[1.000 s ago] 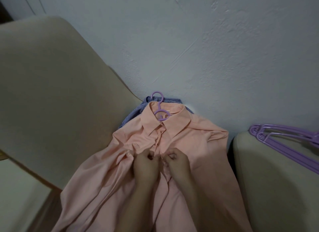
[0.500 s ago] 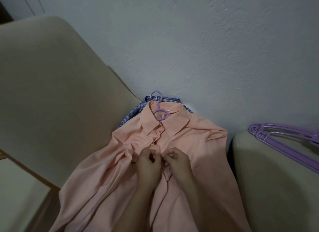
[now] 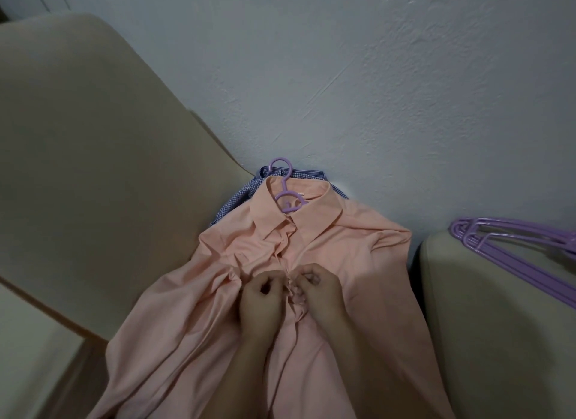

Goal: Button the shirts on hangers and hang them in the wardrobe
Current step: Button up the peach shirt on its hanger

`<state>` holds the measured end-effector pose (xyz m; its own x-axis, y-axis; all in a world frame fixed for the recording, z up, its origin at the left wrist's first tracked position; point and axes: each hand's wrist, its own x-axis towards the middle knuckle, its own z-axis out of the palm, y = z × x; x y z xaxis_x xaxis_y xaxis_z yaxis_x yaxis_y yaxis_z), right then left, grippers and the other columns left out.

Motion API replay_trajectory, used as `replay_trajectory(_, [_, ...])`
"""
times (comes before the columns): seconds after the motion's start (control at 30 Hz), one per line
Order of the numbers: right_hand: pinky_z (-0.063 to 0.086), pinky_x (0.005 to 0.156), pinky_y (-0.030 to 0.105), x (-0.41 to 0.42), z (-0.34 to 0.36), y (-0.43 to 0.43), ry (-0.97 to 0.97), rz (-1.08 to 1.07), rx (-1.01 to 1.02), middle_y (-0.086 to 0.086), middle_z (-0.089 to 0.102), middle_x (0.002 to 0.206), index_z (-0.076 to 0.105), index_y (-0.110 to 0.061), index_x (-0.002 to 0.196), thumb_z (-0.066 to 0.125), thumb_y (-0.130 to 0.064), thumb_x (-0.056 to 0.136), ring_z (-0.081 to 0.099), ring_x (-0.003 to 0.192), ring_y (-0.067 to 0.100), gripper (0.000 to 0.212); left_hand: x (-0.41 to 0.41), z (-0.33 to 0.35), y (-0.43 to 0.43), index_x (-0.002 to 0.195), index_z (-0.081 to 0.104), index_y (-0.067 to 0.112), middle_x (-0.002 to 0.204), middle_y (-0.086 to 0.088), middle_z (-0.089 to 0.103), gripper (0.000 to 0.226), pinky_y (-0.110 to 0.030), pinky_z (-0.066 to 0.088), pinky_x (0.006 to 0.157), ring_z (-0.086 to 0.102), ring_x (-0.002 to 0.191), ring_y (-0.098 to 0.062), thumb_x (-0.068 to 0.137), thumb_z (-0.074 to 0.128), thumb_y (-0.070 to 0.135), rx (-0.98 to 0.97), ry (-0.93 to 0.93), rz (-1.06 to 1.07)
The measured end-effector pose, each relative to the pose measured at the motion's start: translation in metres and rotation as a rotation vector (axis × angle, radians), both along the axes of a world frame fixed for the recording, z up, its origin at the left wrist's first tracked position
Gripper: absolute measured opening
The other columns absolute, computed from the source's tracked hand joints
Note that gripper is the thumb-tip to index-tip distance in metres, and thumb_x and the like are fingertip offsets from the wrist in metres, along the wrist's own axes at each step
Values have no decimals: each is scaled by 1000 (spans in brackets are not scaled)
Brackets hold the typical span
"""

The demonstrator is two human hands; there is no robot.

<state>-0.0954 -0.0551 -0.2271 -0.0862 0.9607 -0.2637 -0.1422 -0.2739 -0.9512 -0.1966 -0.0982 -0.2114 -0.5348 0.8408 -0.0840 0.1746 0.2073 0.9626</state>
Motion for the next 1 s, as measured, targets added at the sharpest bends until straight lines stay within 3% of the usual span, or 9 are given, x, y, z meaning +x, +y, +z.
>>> replay_trajectory(0.1, [44,46,20,0,0,0,-13,-8,7,3,59,57,69,-5,79,60,10,87,52,50,8,19,-5,2,0,74,71,2,71,-10,72,24,-27,47,65,60,66,-11,93,58,3,-15,-100,-25])
replay_trajectory(0.2, [47,49,22,2,2,0,9,-7,14,5,60,59,70,-4,82,63,8,87,53,52,8,15,-8,6,-1,80,72,-4,79,-14,73,16,-18,48,67,62,71,-8,92,62,1,-15,-160,-75])
replay_trajectory(0.37, [47,51,24,0,1,-1,-1,-30,2,2,57,54,71,-7,78,66,0,89,52,51,12,14,-11,1,3,89,75,2,91,-10,76,5,-25,53,83,70,86,-17,86,71,2,-45,-253,-57])
replay_trajectory(0.5, [42,50,22,2,3,-1,-46,8,45,13,54,59,66,9,82,64,-8,93,50,48,13,19,-9,2,3,95,69,-2,77,-9,68,12,-17,51,66,65,72,-14,87,73,5,-61,-267,-42])
replay_trajectory(0.7, [46,46,21,-1,2,0,10,-4,2,9,54,56,71,1,84,68,1,88,50,48,12,5,-11,-8,6,96,71,5,89,-19,73,14,-34,55,81,69,83,-23,86,78,12,-80,-241,-35])
replay_trajectory(0.87, [45,49,19,2,-3,3,-15,28,24,9,55,57,67,-6,77,60,-2,95,50,48,10,20,-13,-7,9,91,76,2,90,-13,76,8,-16,52,73,69,82,-14,87,75,9,-64,-251,-83])
replay_trajectory(1.0, [43,52,18,5,-6,5,-55,80,48,3,58,54,64,-7,76,57,-6,97,51,47,7,22,-14,-9,12,86,75,0,83,-19,74,7,-18,53,71,67,76,-14,89,71,5,-69,-169,-102])
